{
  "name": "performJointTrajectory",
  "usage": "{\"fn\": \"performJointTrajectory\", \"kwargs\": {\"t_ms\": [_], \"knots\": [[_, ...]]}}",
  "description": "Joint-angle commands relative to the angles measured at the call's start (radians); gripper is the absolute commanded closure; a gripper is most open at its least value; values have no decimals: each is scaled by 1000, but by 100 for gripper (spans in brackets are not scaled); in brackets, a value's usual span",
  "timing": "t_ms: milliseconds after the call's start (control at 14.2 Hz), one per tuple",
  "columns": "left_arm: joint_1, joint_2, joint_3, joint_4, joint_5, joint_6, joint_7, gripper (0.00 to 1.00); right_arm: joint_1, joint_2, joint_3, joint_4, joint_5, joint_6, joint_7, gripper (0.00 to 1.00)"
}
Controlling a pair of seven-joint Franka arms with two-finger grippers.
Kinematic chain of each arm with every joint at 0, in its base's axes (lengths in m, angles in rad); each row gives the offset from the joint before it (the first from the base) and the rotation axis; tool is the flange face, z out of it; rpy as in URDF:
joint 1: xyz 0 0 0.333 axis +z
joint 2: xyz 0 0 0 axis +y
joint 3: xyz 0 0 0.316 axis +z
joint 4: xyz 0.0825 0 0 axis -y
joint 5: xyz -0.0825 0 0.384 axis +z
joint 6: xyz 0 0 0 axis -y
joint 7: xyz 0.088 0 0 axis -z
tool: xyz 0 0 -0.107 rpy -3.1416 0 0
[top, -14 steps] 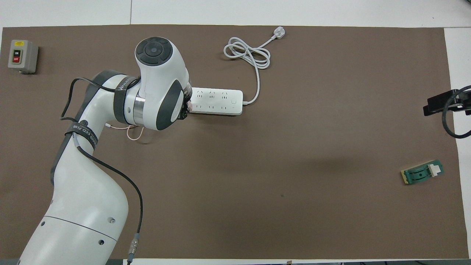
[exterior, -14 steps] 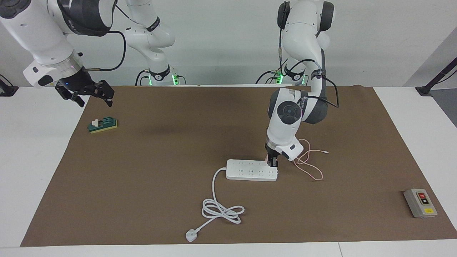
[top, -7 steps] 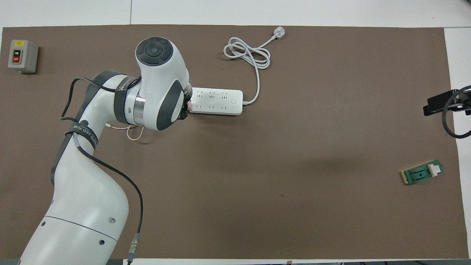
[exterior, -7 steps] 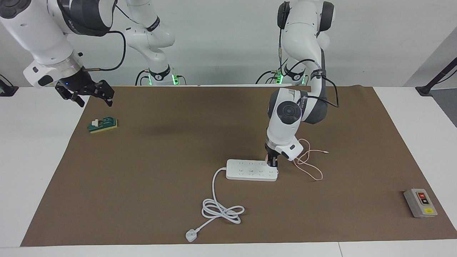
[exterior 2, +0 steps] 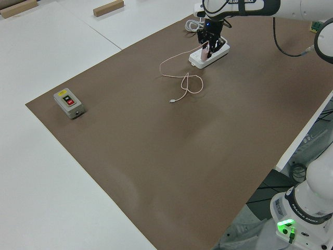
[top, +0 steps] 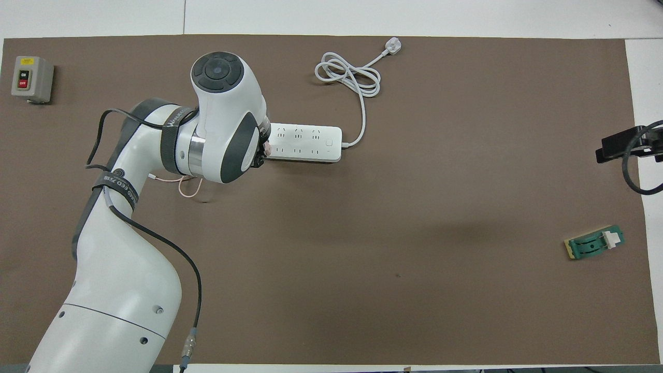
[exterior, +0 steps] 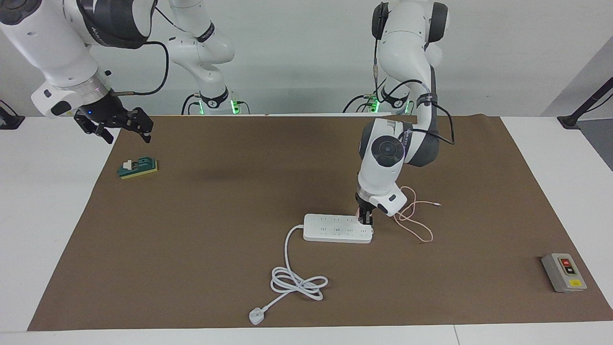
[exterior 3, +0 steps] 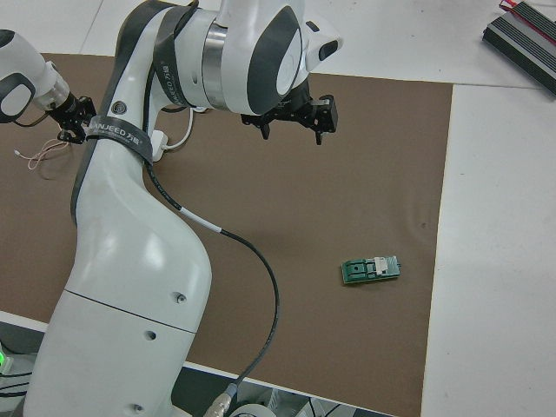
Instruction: Plug charger into power strip
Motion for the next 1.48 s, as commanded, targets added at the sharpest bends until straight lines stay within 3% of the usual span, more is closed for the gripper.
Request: {"fn": "performJointTrajectory", "kwargs": {"t_ms": [0,1413], "knots": [[-7,41,13,7,-1,28,5,100,-13,-3,6,9,0,-20,-14,0],[-14,48,11,-51,18,28,33,100,-13,-4,6,9,0,-20,-14,0]]}}
